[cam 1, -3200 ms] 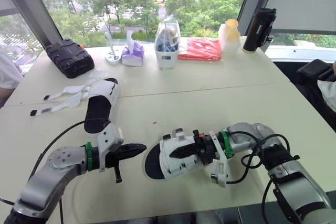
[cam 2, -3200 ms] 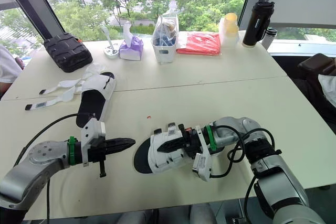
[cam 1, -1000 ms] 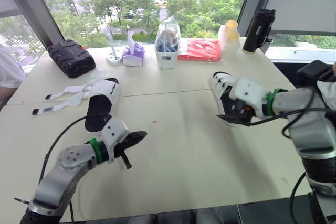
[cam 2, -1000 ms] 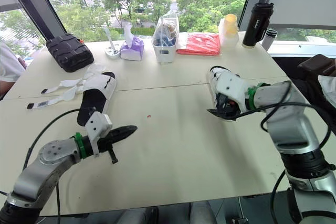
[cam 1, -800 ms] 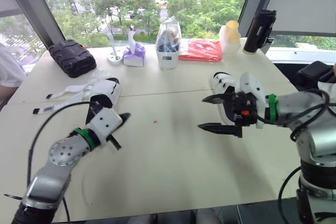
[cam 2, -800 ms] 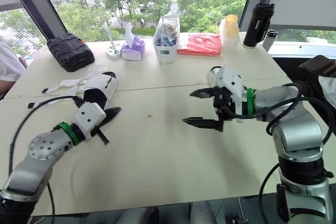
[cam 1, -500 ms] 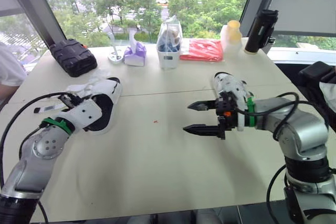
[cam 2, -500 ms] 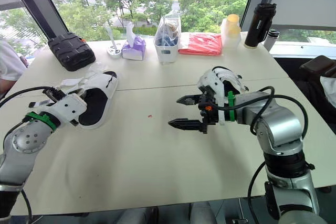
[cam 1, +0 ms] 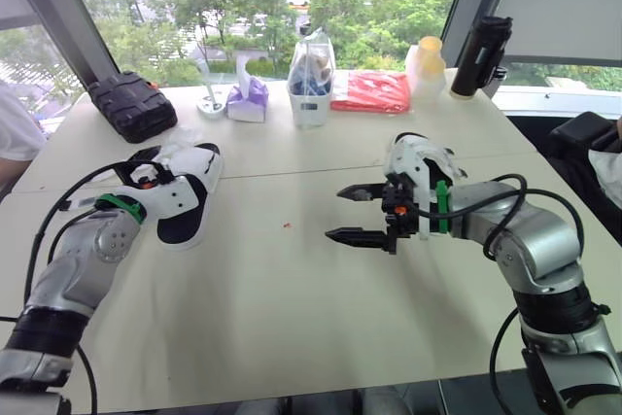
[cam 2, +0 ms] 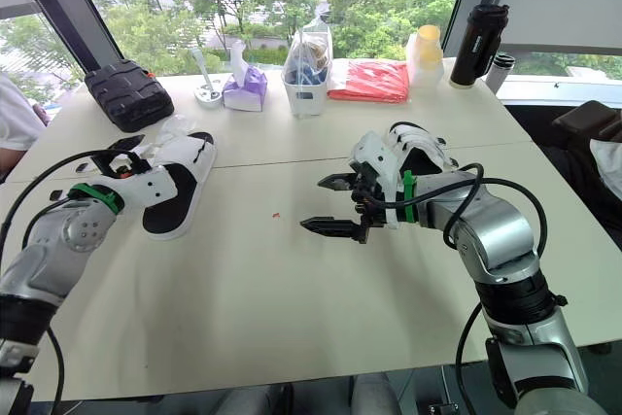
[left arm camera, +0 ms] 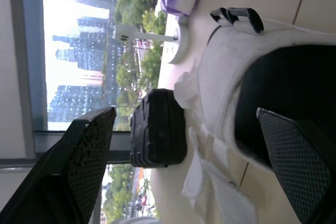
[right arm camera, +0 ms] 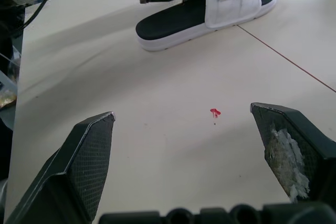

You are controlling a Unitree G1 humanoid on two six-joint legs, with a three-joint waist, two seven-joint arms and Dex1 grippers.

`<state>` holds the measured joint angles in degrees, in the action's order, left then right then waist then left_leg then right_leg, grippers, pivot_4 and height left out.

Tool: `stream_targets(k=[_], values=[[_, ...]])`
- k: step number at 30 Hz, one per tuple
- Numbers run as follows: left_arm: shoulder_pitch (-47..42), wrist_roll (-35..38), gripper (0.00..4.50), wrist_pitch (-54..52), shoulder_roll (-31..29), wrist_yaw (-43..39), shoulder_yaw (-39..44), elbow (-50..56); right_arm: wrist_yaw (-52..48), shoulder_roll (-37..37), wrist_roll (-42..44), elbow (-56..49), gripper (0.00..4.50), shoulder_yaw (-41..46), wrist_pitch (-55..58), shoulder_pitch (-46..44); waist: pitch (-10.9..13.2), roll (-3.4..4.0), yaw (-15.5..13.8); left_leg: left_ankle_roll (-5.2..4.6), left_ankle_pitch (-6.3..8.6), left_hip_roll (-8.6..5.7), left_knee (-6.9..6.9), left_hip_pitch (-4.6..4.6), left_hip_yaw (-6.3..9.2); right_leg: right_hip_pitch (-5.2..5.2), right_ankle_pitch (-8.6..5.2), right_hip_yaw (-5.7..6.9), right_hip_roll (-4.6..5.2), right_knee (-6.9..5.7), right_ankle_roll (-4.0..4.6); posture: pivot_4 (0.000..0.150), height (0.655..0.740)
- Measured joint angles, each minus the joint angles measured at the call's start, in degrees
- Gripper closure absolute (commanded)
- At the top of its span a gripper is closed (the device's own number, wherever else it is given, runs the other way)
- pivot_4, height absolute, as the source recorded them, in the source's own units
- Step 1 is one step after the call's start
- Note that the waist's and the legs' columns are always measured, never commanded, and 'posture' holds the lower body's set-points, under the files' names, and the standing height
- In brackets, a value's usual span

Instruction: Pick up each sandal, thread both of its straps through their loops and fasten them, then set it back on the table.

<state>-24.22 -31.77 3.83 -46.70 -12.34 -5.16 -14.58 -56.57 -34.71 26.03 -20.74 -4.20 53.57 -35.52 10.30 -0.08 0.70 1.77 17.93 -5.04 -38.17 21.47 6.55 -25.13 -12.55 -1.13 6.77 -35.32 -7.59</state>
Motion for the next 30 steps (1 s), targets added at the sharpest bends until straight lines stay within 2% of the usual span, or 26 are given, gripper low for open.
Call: stream_targets(k=[14, 17, 24, 30], values=[[-17.62, -5.27, 0.06, 4.99, 7.0, 9.68, -9.03, -28.56, 3.87, 0.02, 0.55, 0.01, 0.0, -1.31, -1.35, 0.94, -0.03, -0.07, -0.07, 0.0, -0.01, -0.04, -0.07, 0.04, -0.02, -0.02, 0.01, 0.01, 0.0, -0.07, -0.01, 0.15, 0.74], [-22.26, -6.22, 0.95, 5.88, 9.28, 12.57, -10.78, -36.68, 4.72, 0.29, 0.8, 0.01, 0.0, -1.54, -1.49, 1.01, -0.05, -0.1, -0.08, 0.01, -0.02, -0.05, -0.09, 0.03, -0.03, -0.01, 0.01, 0.01, 0.0, -0.11, -0.01, 0.15, 0.74], [-27.94, -6.63, 4.42, 8.56, 11.4, 16.45, -12.86, -46.81, 6.68, 0.24, 1.32, 0.01, 0.0, -1.65, -1.56, 1.29, -0.11, -0.1, -0.18, 0.02, -0.09, -0.06, -0.1, -0.04, -0.02, 0.03, 0.01, 0.01, 0.01, -0.25, -0.02, 0.15, 0.74], [-28.77, -6.51, 4.47, 9.86, 11.33, 17.35, -13.76, -49.03, 7.89, 0.19, 1.67, -0.09, 0.0, -1.64, -1.59, 2.15, -0.18, -0.1, -0.07, -0.03, -0.12, -0.07, -0.11, -0.19, 0.0, 0.14, 0.01, 0.0, 0.02, -0.39, -0.02, 0.15, 0.74]])
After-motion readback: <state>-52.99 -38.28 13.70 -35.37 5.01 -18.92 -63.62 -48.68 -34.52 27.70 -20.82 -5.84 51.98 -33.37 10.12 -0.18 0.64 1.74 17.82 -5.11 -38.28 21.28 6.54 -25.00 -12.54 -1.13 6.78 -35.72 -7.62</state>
